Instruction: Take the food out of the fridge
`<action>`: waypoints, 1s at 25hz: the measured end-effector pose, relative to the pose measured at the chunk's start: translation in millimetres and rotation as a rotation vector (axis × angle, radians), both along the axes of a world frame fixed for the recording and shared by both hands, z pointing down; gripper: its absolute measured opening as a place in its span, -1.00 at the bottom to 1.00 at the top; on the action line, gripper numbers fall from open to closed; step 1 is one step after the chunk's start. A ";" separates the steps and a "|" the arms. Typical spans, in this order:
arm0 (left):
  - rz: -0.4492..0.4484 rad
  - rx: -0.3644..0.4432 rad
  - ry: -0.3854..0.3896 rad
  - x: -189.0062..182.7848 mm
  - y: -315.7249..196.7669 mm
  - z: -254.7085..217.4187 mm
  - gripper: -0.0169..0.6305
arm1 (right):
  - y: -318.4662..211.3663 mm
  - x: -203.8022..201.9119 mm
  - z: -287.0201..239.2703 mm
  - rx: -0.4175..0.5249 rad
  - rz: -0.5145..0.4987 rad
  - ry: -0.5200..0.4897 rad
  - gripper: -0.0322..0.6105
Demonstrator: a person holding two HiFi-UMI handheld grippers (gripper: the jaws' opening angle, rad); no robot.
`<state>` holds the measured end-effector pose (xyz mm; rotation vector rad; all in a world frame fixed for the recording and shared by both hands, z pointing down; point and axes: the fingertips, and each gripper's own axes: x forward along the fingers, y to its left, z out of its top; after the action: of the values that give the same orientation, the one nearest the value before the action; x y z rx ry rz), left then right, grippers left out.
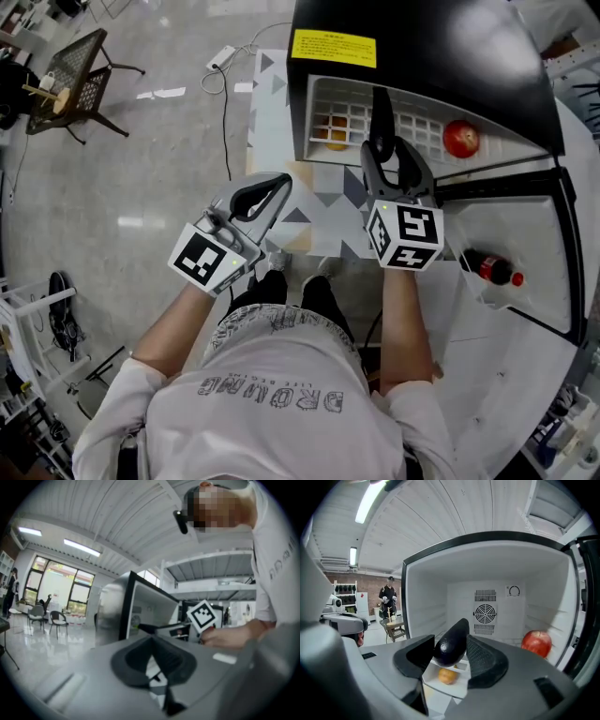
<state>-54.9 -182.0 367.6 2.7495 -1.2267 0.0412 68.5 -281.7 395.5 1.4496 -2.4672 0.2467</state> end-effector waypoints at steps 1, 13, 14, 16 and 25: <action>0.006 0.004 0.002 1.6 0.5 -1.9 -0.92 | 2.7 3.6 -1.8 0.003 0.008 0.001 -0.26; 0.088 0.030 -0.012 15.8 10.5 -11.9 -0.92 | 38.2 38.9 -13.5 0.019 0.103 -0.015 -0.26; 0.094 0.031 -0.015 16.2 11.6 -11.0 -0.92 | 41.7 41.5 -14.5 0.020 0.110 -0.018 -0.26; 0.106 0.033 -0.015 17.9 13.9 -11.2 -0.92 | 49.0 46.5 -16.6 0.024 0.124 -0.023 -0.26; 0.164 0.040 -0.025 25.1 22.3 -10.8 -0.92 | 78.2 63.4 -23.1 0.039 0.173 -0.036 -0.26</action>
<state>-29.7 -159.7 356.8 2.8854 -1.0158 0.0676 131.9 -203.5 372.4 1.6919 -2.3883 0.2621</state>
